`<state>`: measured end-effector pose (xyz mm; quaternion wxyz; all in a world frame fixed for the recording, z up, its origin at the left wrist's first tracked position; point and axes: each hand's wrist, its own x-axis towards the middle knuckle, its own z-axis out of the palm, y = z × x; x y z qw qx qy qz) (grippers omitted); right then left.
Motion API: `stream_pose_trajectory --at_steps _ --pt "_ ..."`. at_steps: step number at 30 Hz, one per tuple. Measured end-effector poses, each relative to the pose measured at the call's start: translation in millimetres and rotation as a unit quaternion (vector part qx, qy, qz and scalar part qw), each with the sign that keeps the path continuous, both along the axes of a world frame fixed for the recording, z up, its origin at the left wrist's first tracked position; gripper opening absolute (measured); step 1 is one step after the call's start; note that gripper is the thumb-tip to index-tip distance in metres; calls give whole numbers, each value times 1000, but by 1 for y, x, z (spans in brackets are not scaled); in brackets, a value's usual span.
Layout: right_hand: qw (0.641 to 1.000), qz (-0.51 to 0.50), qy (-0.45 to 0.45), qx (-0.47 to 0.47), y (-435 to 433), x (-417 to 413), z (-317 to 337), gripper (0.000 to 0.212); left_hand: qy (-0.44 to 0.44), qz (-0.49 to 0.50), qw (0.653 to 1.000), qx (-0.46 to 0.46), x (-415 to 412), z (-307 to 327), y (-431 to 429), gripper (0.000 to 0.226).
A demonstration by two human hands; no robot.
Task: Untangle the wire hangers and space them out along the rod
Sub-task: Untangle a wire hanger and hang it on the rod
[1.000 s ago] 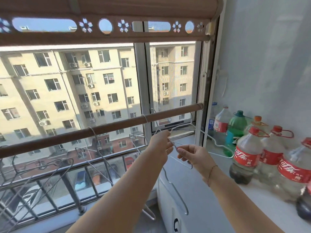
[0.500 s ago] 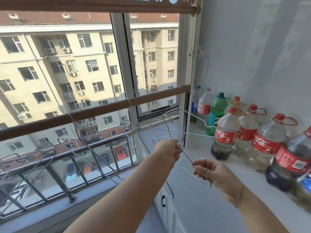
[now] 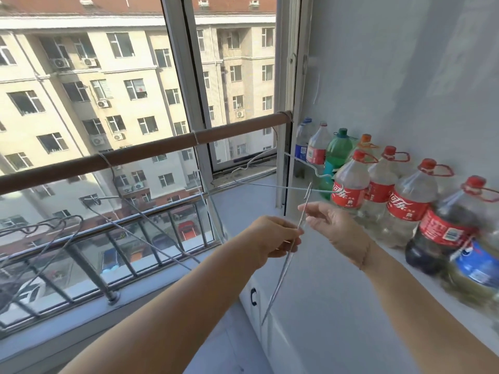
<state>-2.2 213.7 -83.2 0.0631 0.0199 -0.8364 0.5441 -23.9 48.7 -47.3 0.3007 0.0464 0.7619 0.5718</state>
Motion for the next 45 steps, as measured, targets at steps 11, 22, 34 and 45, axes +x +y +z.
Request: stream_pose_trajectory --at_steps 11,22,34,45 --pt "994 -9 9 111 21 20 30 11 132 109 985 -7 6 1 3 19" --pt "995 -73 59 -33 -48 -19 54 11 180 185 965 56 -19 31 2 26" --pt "991 -73 70 -93 -102 -74 71 12 106 281 944 135 -76 55 -27 15" --pt "996 -40 25 -79 -111 -80 50 11 38 311 946 82 -90 40 -41 22"
